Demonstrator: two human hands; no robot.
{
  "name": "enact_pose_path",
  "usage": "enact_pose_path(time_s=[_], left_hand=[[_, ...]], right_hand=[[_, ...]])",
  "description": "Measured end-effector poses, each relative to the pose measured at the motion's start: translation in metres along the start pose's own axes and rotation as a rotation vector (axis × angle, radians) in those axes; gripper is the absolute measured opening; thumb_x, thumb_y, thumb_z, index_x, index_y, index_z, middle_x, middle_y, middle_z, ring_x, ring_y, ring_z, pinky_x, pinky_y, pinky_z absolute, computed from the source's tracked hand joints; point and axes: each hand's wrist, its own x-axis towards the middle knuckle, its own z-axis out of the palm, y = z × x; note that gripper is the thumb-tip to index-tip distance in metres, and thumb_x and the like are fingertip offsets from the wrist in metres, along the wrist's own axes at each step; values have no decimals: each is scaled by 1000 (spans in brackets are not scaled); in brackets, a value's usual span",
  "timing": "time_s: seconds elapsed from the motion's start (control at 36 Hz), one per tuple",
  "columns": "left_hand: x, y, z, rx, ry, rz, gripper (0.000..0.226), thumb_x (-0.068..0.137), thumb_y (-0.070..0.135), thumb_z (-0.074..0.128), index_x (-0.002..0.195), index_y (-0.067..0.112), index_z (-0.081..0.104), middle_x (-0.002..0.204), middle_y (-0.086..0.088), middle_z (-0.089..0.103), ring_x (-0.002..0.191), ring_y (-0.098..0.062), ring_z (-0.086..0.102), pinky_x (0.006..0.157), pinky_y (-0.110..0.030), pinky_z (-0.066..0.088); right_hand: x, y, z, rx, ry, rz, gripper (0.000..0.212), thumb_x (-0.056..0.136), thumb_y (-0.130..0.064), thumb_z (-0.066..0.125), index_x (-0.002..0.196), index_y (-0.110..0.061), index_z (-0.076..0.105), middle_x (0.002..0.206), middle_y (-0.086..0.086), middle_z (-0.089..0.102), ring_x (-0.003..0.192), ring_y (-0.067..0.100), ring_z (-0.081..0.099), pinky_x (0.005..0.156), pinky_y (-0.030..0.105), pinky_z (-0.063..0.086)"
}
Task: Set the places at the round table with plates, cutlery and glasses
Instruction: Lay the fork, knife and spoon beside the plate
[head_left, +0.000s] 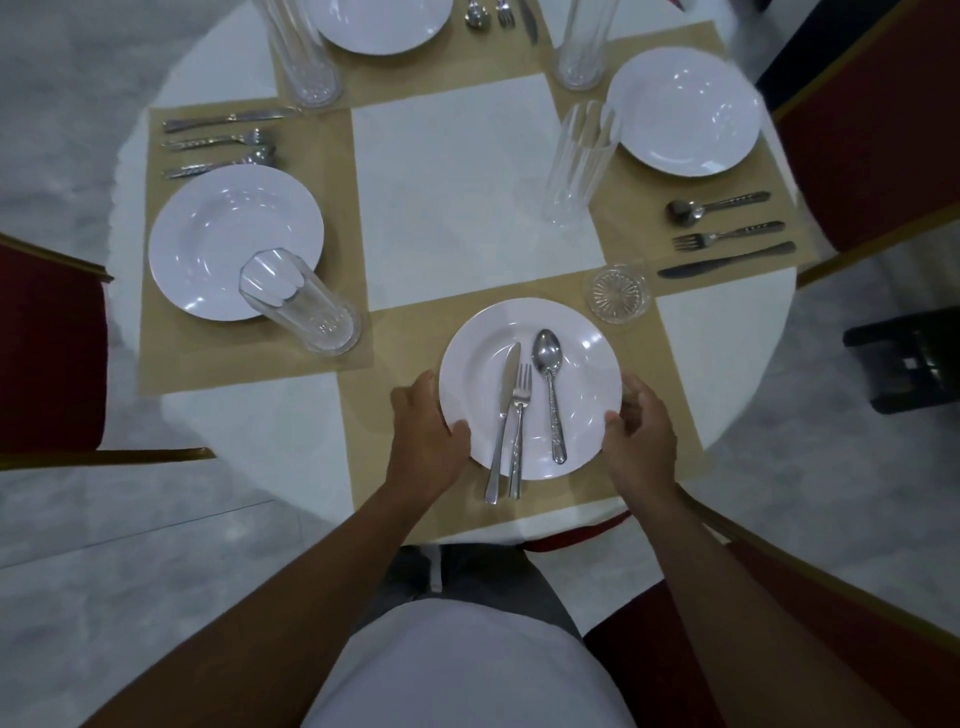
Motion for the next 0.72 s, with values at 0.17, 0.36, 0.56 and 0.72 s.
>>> enact_pose_path(time_s=[0.17,0.36,0.56,0.72], left_hand=[[-10,9,8,311,137,239,38,88,40,62,123,26,56,115,3,53,106,-17,50,95,-32,35],[-13,26,16,427,-37,91,34,93,55,54,97,30,75,81,9,73,71,-10,62,76,-29,45],[-7,33,16,420,-125,-32,30,92,48,59,87,25,78,72,6,71,63,-12,64,55,-23,44],[-7,27,1,321,-87,-29,26,94,44,59,94,26,77,82,9,73,63,-6,59,50,-18,33]], right_hand=[[-17,-23,10,-80,93,-266,40,96,-12,62,131,-32,57,119,-9,53,101,4,56,81,12,46],[-45,-38,33,-202,-126,-328,22,98,-8,60,116,-17,70,106,-5,69,91,2,64,74,10,51],[-60,-44,54,-238,-192,-164,23,99,-20,64,122,-19,63,111,-1,68,97,12,67,81,32,62],[-62,-49,67,-294,-199,-103,27,100,-18,62,127,-19,57,118,2,69,104,20,68,86,44,61]])
